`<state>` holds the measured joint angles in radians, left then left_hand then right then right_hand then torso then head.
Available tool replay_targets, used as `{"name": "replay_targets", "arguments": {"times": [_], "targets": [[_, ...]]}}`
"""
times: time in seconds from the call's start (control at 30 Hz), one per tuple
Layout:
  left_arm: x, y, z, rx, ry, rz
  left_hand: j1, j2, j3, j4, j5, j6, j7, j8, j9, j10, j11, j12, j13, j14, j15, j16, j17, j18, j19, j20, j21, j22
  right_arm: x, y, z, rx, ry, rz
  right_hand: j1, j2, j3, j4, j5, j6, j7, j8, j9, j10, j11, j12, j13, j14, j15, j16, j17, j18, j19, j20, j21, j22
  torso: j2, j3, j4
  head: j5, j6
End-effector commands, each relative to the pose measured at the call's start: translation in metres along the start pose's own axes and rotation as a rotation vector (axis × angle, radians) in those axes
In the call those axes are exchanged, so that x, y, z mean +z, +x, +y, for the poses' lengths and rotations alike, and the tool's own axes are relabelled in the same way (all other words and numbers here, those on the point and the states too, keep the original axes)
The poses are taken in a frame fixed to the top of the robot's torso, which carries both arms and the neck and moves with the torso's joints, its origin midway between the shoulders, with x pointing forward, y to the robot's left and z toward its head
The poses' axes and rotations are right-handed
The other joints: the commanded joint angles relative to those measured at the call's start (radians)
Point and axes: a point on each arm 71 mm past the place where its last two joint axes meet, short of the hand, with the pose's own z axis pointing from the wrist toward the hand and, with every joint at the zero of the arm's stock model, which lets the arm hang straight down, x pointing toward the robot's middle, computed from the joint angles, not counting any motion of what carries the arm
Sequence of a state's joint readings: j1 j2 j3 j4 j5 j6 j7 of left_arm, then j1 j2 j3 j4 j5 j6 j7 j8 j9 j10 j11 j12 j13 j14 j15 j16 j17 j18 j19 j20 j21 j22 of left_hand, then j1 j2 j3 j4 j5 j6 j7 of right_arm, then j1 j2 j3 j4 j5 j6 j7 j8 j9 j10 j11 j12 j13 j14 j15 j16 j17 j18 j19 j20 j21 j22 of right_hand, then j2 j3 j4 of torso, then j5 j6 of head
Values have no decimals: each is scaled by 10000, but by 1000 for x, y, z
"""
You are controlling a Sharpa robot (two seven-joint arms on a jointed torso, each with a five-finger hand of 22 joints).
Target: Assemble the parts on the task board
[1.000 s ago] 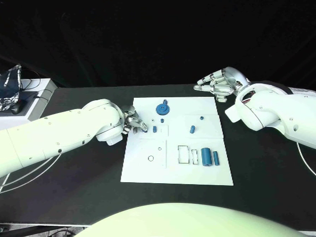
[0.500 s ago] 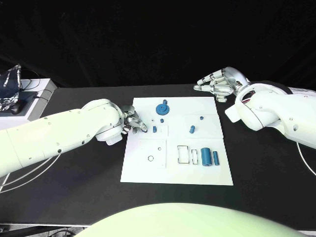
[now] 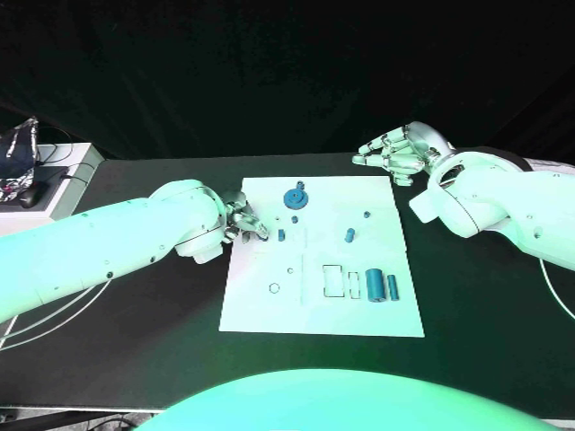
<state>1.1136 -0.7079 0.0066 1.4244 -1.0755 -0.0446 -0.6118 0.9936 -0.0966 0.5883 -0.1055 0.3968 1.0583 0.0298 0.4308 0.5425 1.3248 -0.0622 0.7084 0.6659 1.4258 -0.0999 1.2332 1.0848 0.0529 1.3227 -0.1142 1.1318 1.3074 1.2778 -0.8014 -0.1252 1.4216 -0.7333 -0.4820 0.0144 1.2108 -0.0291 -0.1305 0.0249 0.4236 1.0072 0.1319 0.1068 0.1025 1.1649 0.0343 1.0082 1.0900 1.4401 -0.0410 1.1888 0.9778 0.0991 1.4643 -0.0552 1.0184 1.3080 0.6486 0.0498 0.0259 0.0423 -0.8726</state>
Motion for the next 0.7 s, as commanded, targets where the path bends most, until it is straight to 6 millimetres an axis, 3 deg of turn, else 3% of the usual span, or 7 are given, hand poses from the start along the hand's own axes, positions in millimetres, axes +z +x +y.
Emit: {"name": "replay_targets", "arguments": {"times": [0.03,0.3,0.7], "targets": [[2,7,2,316,-273,360,146,285,261,-382,-41,485,-494,22,3091,68,-112,-13,15,37,-38,23,3,-86,67,36,21,718,0,1,1,-59,-108,159,-39,13,-23,-11,-17,-19,73,-47,7,-2,-37,-26,6,2,-45,-33,-10,-26,402,-33,-33,1358,1,1,-2,3,0],[2,10,-2,442,-211,622,479,389,-570,-55,-88,587,-521,-47,3038,92,-116,-2,12,38,-31,63,47,-111,79,38,26,734,-1,1,1,-60,-99,151,-23,12,-18,-10,-16,-9,69,-48,8,10,-39,-22,24,2,-47,-36,-13,-27,402,-35,-41,1357,6,3,-1,-11,0],[2,12,-5,651,-189,790,621,375,-813,53,-105,675,-550,-56,3024,138,-107,7,-1,46,-22,107,111,-122,87,48,44,755,-1,1,1,-59,-99,143,-23,12,-18,-10,-16,-9,69,-48,8,10,-39,-22,24,2,-47,-36,-13,-27,402,-35,-41,1357,-5,-1,2,-8,0]]}}
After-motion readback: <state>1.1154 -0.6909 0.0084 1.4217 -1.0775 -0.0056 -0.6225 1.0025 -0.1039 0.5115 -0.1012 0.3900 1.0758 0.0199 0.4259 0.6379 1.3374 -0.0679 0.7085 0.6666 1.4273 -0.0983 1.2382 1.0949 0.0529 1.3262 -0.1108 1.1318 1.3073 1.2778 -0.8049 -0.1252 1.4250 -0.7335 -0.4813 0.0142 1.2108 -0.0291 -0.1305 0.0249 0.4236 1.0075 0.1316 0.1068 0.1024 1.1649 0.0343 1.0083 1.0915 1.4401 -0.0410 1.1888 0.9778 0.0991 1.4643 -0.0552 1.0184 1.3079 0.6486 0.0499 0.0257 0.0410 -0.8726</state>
